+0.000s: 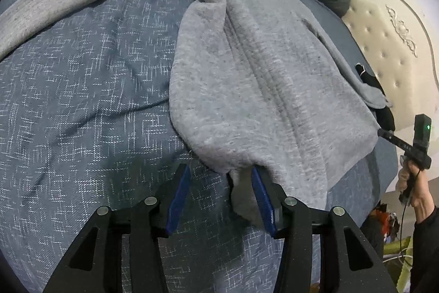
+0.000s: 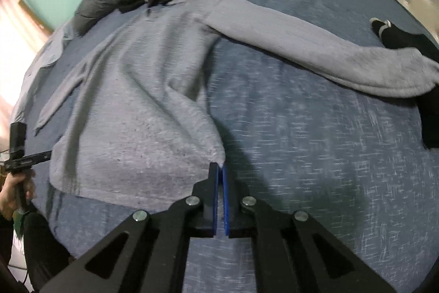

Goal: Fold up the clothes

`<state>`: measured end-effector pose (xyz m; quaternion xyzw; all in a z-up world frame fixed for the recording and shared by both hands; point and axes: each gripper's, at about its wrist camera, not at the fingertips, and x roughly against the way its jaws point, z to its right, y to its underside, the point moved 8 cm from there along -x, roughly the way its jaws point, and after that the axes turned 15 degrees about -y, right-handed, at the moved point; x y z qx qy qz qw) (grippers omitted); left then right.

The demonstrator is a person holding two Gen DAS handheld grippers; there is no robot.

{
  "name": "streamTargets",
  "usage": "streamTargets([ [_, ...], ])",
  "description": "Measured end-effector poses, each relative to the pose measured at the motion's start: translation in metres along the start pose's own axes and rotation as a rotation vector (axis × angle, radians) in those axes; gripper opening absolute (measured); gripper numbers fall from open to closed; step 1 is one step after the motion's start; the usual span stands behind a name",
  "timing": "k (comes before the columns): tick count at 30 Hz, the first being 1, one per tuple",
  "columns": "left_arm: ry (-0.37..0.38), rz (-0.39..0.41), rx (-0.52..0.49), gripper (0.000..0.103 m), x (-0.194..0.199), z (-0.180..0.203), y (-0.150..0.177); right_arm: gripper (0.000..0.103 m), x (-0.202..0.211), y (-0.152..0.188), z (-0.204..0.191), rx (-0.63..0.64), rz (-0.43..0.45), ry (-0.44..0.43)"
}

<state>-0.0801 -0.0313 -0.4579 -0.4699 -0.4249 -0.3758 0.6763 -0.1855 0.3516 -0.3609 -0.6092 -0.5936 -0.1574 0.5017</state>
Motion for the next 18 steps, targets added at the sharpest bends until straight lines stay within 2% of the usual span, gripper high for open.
streamTargets([
  [2, 0.004, -0.005, 0.015, 0.053, -0.003, -0.002, 0.000, 0.002, -0.002, 0.001, 0.004, -0.008, 0.002, 0.003],
  [10, 0.034, 0.019, 0.068, 0.054, -0.013, -0.001, -0.008, 0.006, -0.007, 0.001, -0.002, -0.026, 0.005, -0.107],
  [12, 0.035, 0.021, 0.075, 0.053, -0.017, 0.000, -0.011, 0.020, -0.010, 0.003, -0.002, -0.013, -0.010, -0.096],
  [13, 0.033, 0.024, 0.079, 0.053, -0.018, 0.001, -0.013, 0.040, -0.012, 0.004, -0.001, -0.006, -0.017, -0.083],
  [14, 0.031, 0.028, 0.079, 0.053, -0.019, 0.001, -0.014, 0.050, -0.014, 0.005, -0.001, -0.006, -0.023, -0.082],
  [16, 0.025, 0.039, 0.076, 0.053, -0.019, 0.003, -0.016, 0.050, -0.019, 0.007, 0.000, -0.015, -0.029, -0.096],
  [17, 0.023, 0.045, 0.075, 0.049, -0.019, 0.004, -0.017, 0.050, -0.021, 0.008, -0.001, -0.014, -0.031, -0.102],
  [18, 0.024, 0.050, 0.071, 0.037, -0.018, 0.005, -0.018, 0.050, -0.023, 0.009, -0.002, -0.011, -0.035, -0.105],
])
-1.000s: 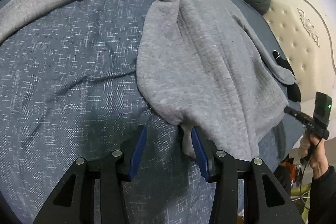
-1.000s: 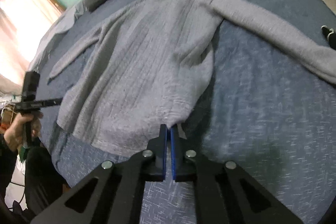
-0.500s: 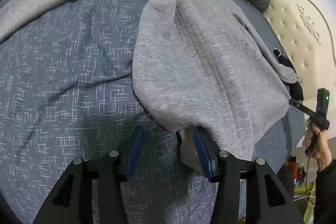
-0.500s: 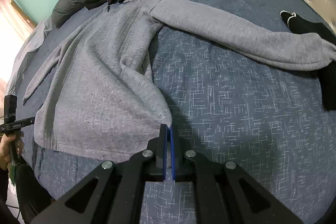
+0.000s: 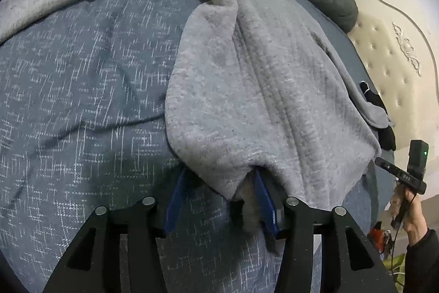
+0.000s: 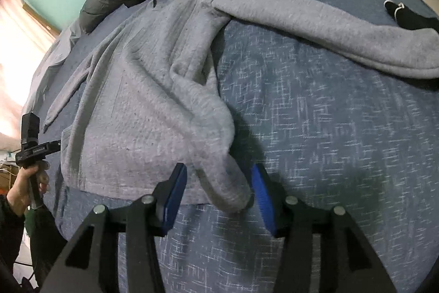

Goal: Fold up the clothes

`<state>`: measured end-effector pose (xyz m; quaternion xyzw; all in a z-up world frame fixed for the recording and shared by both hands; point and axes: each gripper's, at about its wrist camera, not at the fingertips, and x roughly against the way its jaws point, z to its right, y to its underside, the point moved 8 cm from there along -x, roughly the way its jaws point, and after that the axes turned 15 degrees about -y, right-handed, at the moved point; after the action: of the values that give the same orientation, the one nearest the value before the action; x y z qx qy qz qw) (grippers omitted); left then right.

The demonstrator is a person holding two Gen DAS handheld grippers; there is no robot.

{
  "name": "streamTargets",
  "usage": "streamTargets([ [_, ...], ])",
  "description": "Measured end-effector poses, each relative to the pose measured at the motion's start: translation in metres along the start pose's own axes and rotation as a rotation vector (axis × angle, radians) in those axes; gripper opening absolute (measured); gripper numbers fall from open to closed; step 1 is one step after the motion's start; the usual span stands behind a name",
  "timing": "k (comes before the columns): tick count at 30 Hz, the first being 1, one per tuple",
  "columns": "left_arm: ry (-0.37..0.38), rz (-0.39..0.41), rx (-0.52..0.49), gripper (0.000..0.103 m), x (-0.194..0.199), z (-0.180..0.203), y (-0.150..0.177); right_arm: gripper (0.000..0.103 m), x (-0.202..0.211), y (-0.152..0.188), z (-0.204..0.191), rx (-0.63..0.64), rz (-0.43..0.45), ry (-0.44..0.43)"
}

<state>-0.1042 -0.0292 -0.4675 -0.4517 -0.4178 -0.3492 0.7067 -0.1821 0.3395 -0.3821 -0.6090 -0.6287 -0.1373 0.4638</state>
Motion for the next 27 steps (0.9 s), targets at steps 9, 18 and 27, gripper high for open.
streamTargets([
  [9, -0.015, 0.058, -0.117, 0.004, 0.034, 0.020, -0.016, 0.005, 0.005, -0.003, -0.007, 0.019, 0.021, 0.013],
  [18, -0.052, 0.155, -0.249, 0.003, 0.140, 0.004, -0.030, 0.003, 0.059, -0.019, -0.053, 0.109, 0.091, -0.042],
  [27, -0.068, 0.122, -0.282, 0.003, 0.190, -0.010, -0.025, 0.003, 0.102, -0.014, -0.079, 0.106, 0.095, -0.092],
])
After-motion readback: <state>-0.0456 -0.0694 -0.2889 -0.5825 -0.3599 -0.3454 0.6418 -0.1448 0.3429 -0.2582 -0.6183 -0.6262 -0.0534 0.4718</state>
